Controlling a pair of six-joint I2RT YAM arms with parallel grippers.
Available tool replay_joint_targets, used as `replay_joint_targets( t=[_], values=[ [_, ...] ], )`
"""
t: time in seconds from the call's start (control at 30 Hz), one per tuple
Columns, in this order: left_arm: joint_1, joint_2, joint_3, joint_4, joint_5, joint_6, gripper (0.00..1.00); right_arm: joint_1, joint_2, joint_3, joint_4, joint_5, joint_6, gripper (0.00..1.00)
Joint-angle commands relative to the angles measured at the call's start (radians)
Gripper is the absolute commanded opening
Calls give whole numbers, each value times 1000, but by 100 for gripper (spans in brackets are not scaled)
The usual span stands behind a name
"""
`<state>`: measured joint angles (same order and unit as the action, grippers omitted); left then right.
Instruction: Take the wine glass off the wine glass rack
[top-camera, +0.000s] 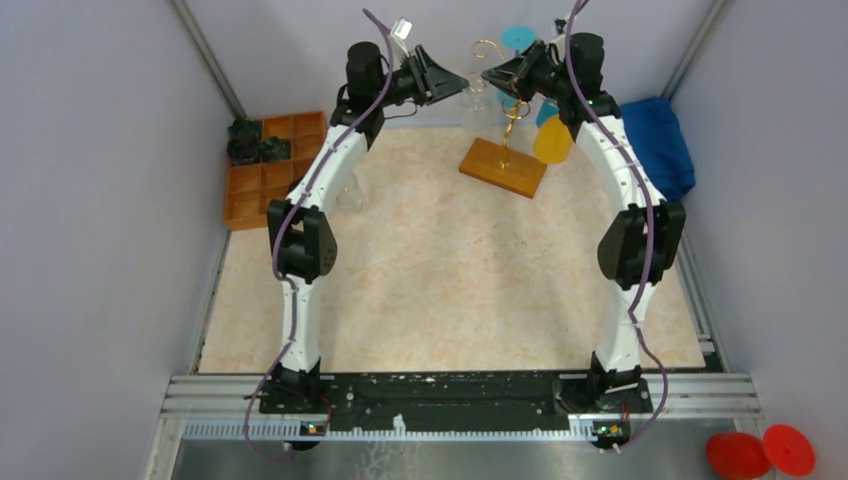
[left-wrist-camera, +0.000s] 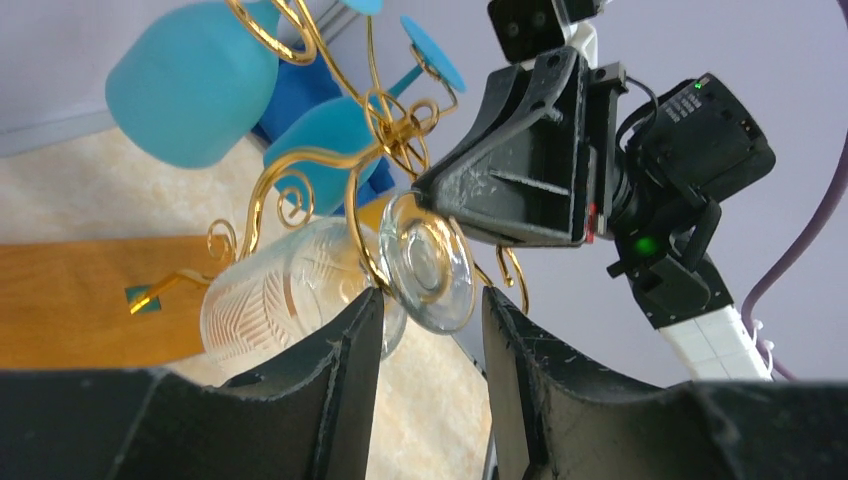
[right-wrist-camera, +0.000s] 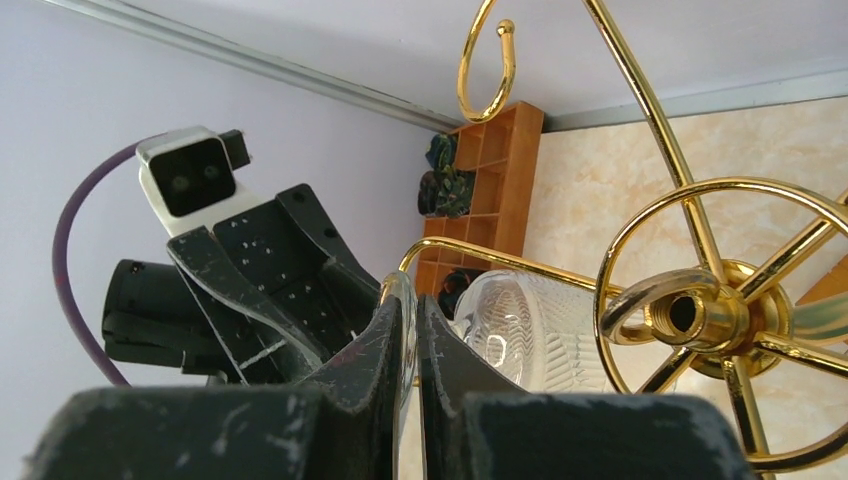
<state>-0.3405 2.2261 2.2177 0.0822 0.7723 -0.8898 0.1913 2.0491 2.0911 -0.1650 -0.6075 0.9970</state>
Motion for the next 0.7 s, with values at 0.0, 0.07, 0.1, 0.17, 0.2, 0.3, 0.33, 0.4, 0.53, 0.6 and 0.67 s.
replay_joint_targets(
  t=[0.0, 0.07, 0.1, 0.17, 0.2, 0.3, 0.33, 0.4, 0.53, 0.6, 0.67],
  values=[
    [3, 51, 81, -2, -14, -15, 48, 0, 17, 28, -55, -26, -51, 0],
    [3, 61, 94, -1, -15, -20, 48, 0, 14, 28, -52, -29, -50, 0],
    [3, 64, 95, -2, -15, -20, 48, 0, 11, 30, -51, -29, -52, 0],
    [3, 68, 96, -2, -17, -22, 47, -1, 6, 30, -51, -28, -58, 0],
    [3, 70, 96, 2, -14, -29, 47, -1, 3, 30, -51, -28, -60, 0],
    [3, 76, 102, 11, -11, -43, 43, -1, 0, 30, -44, -45, -60, 0],
    [4, 79, 106, 13, -11, -44, 42, -1, 2, 30, -40, -53, -58, 0],
    [3, 82, 113, 11, -10, -50, 40, -2, 2, 29, -36, -64, -56, 0],
    [3, 78, 118, 27, 0, -74, 31, -5, 6, 39, -52, -63, -62, 0],
    [2, 71, 120, 28, 5, -85, 21, -8, 6, 45, -67, -62, -71, 0],
    [0, 64, 122, 26, 3, -84, 9, -13, 6, 48, -73, -63, -79, 0]
  ],
)
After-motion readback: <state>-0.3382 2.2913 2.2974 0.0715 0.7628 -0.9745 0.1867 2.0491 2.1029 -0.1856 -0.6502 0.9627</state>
